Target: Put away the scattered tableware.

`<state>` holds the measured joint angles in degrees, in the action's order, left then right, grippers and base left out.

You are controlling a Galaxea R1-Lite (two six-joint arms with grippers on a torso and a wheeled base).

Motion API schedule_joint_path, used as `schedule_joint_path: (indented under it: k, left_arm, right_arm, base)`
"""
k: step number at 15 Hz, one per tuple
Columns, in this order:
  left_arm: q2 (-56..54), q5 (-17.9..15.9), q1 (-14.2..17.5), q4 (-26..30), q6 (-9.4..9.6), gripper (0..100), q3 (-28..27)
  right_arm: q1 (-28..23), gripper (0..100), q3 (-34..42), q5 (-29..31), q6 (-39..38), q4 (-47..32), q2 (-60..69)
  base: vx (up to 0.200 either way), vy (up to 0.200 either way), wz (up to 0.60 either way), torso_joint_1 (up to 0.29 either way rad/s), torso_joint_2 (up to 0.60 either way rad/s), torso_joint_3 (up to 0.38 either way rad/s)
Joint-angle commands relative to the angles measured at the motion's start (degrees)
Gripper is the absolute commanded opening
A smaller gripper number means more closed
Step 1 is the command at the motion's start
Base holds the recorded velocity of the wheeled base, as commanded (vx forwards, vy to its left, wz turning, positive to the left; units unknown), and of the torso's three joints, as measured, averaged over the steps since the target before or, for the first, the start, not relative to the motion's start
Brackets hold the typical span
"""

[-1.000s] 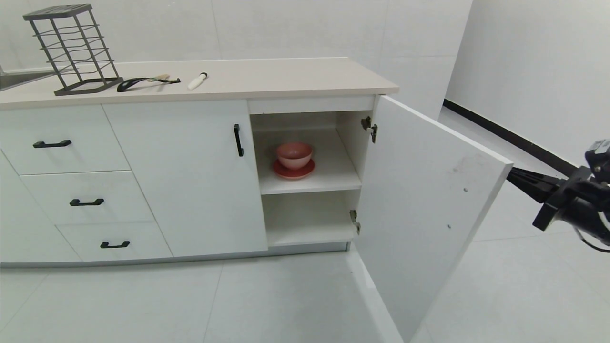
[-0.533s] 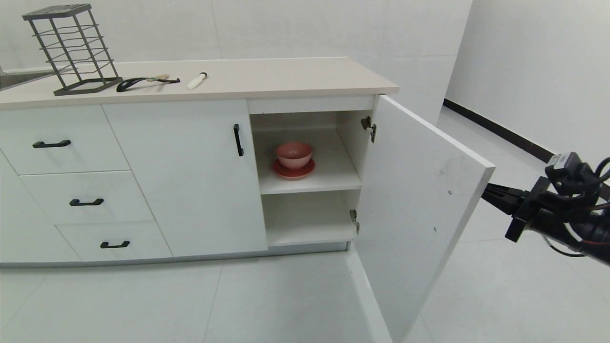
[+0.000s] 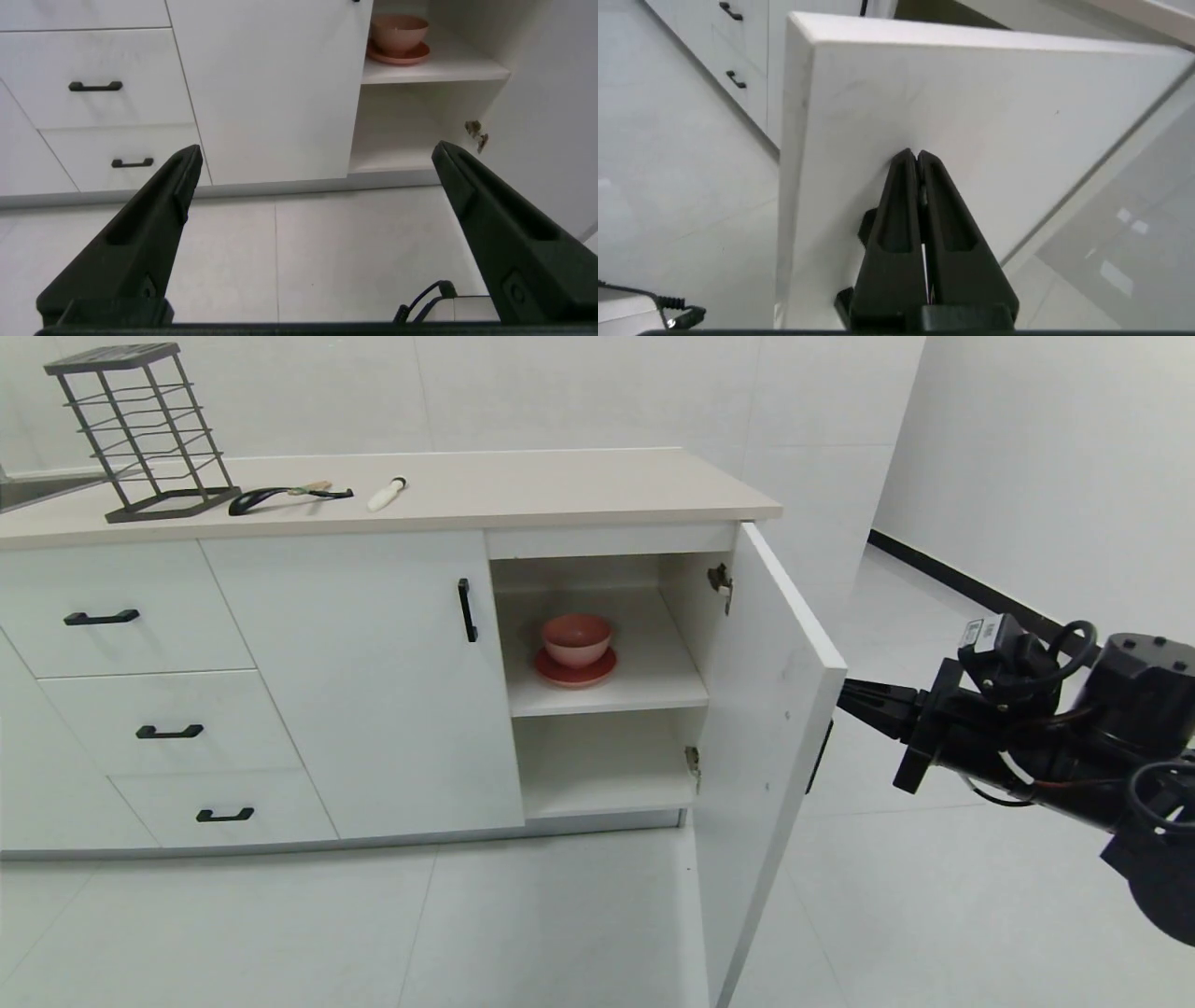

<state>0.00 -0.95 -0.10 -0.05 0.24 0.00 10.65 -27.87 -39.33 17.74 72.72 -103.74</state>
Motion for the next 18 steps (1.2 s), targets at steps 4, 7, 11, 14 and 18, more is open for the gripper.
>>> schedule_joint_path:
  k: [4, 7, 11, 14, 18]
  left_arm:
    - [0.00, -0.02, 0.01, -0.04, 0.02, 100, 0.00]
    - [0.00, -0.02, 0.01, -0.04, 0.02, 100, 0.00]
    - [0.00, -0.02, 0.01, -0.04, 0.02, 100, 0.00]
    - [0.00, 0.07, 0.01, -0.04, -0.07, 100, 0.00]
    - [0.00, -0.02, 0.01, -0.04, 0.02, 100, 0.00]
  right_arm:
    - [4.81, 0, -5.53, 0.04, 0.02, 0.06, -5.33]
    - [7.45, 0, -8.43, 0.04, -0.25, 0.06, -8.49]
    - [8.59, 0, -14.58, 2.15, -0.77, 0.14, -13.24]
    - [10.79, 0, -19.24, 2.50, -2.18, 0.58, -17.02]
    - [12.11, 0, -26.27, 2.50, -2.36, 0.58, -21.85]
  base:
    - [0.000, 0.000, 0.00, 0.000, 0.00, 0.000]
    - [0.000, 0.000, 0.00, 0.000, 0.00, 0.000]
    - [0.000, 0.000, 0.00, 0.000, 0.00, 0.000]
    - [0.000, 0.000, 0.00, 0.000, 0.00, 0.000]
    - [0.000, 0.000, 0.00, 0.000, 0.00, 0.000]
